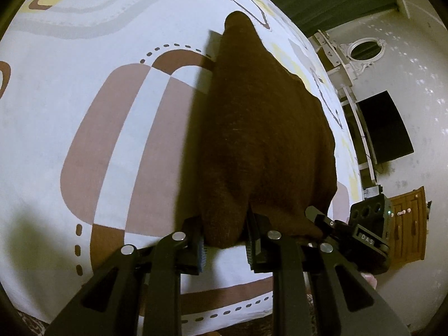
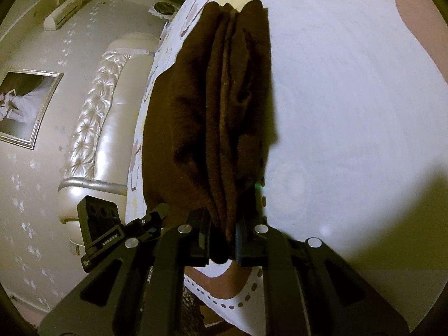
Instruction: Fold small clothes
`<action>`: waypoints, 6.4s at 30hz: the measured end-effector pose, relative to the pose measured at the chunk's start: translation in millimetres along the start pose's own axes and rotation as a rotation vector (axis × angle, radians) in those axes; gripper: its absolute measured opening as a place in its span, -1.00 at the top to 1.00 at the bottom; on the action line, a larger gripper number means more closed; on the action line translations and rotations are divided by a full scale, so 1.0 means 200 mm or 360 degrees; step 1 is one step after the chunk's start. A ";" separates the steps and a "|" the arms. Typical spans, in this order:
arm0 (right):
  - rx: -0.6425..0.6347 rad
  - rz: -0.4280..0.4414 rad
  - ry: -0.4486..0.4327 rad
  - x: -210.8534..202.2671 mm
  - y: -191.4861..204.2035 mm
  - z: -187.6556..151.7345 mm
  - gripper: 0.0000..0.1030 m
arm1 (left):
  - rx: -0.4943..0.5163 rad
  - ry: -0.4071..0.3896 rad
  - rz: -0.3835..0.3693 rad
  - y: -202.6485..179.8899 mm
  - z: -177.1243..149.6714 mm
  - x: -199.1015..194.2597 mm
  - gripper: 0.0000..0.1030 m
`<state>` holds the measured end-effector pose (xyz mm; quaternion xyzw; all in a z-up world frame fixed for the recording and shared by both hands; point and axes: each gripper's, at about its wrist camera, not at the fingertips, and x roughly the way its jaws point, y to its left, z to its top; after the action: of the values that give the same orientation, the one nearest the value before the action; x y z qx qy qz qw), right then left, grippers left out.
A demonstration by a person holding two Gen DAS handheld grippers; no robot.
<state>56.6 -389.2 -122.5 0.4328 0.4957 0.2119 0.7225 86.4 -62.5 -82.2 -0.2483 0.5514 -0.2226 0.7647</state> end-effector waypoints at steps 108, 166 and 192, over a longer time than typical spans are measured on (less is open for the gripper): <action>-0.0074 0.0074 -0.0081 0.09 0.05 0.18 0.34 | 0.0364 -0.0027 0.0037 -0.07 0.24 0.10 0.24; 0.0080 0.0164 -0.0027 0.08 -0.02 0.03 0.67 | 0.0231 0.0050 -0.0021 0.02 0.13 0.02 0.63; 0.0171 0.0121 -0.0092 -0.07 -0.08 -0.01 0.67 | 0.0309 -0.0001 0.0117 -0.02 0.04 -0.01 0.52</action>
<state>47.0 -407.5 -129.4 0.4955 0.4685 0.1997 0.7036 93.4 -62.6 -75.6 -0.1529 0.5358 -0.2468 0.7929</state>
